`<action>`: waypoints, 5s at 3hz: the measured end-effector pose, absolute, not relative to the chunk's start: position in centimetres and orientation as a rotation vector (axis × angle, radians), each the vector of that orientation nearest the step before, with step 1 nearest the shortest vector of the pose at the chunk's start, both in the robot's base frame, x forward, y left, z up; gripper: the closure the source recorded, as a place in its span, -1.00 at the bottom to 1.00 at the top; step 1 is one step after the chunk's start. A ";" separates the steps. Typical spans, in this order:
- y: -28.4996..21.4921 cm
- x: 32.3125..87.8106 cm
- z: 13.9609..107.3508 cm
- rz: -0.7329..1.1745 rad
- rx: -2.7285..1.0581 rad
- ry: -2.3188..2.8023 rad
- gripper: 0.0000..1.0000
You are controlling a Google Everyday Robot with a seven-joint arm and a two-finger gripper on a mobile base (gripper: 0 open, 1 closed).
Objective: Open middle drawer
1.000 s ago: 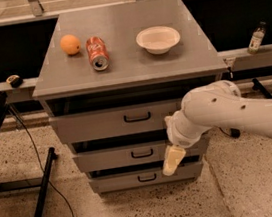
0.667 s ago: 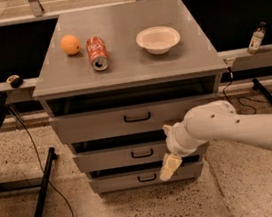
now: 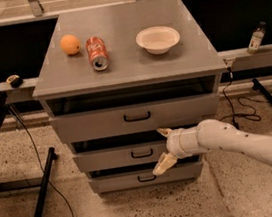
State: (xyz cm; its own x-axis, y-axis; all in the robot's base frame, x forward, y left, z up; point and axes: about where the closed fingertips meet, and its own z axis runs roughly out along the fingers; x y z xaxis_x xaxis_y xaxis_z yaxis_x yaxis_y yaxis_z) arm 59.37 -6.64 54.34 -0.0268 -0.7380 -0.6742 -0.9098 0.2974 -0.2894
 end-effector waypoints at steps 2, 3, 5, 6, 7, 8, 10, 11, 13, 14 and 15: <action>-6.9 59.4 53.6 0.277 -1.509 1.794 -1.00; -7.9 60.1 51.3 0.203 -1.663 1.741 -1.00; -9.2 60.4 49.3 0.104 -1.852 1.628 -1.00; -9.2 61.0 47.5 0.104 -1.894 1.653 -1.00; -10.4 61.6 44.2 0.062 -1.928 1.669 -1.00; -11.2 62.7 42.3 0.002 -1.942 1.680 -0.48; -11.3 63.4 42.3 -0.031 -1.934 1.695 0.02; -11.3 63.6 43.3 -0.031 -1.934 1.695 -0.44; -10.6 60.7 43.1 0.052 -1.986 1.721 -1.00; -9.7 58.1 42.4 0.150 -2.067 1.766 -0.86; -9.5 57.1 42.2 0.202 -2.104 1.796 -0.56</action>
Offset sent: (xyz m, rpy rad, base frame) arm 0.0203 -0.0200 -0.0484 -0.1316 -0.0303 0.1089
